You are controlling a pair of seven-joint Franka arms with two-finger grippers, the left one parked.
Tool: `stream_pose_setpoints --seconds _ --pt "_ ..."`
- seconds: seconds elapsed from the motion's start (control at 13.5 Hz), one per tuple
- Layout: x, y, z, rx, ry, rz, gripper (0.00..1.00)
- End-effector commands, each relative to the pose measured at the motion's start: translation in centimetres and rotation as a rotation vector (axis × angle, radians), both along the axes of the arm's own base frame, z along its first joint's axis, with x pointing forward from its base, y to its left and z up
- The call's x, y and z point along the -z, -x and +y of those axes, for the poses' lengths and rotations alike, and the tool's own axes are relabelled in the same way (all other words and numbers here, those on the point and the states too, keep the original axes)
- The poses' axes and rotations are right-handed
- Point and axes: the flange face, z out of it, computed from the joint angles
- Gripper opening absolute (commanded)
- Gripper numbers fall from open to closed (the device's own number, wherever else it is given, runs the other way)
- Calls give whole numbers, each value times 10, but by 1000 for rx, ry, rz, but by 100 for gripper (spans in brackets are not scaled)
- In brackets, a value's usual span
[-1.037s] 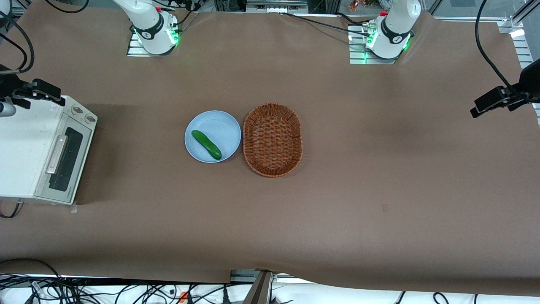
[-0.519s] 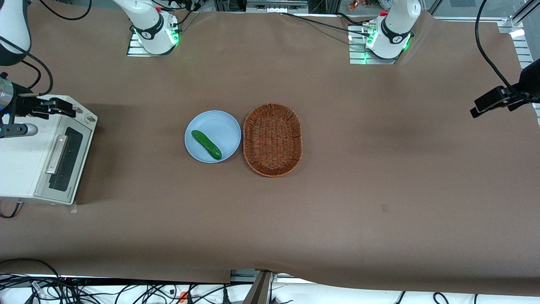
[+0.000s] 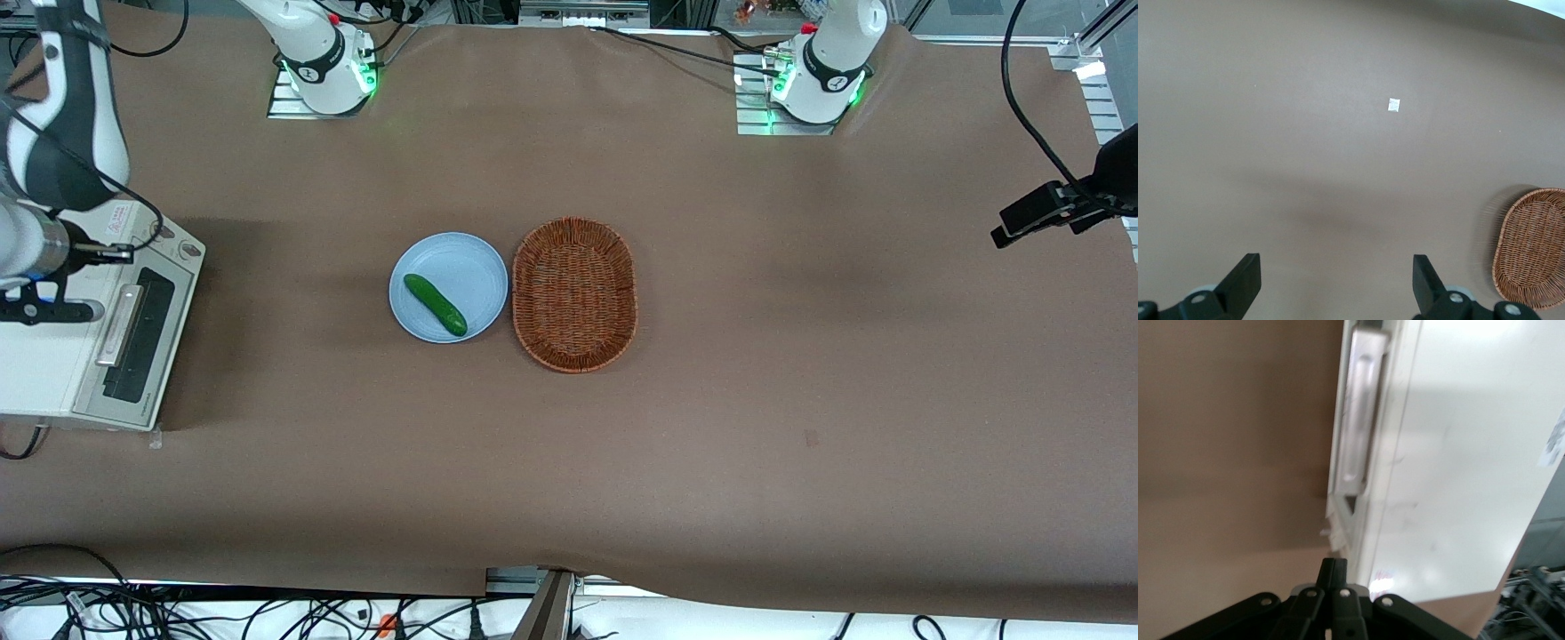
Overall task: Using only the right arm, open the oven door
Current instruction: 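Move the right gripper down to the toaster oven's door handle, then hook the right gripper on the door handle and pull it outward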
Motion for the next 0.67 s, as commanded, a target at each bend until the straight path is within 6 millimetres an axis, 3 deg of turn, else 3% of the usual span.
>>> stream_pose_setpoints --seconds 0.0,0.15,0.37,0.59 --pt "14 -24 29 -75 181 -73 0" --pt "41 -34 41 -91 352 -95 0" --pt "75 -40 42 -79 408 -111 0" --pt "87 -43 42 -69 428 -131 0"
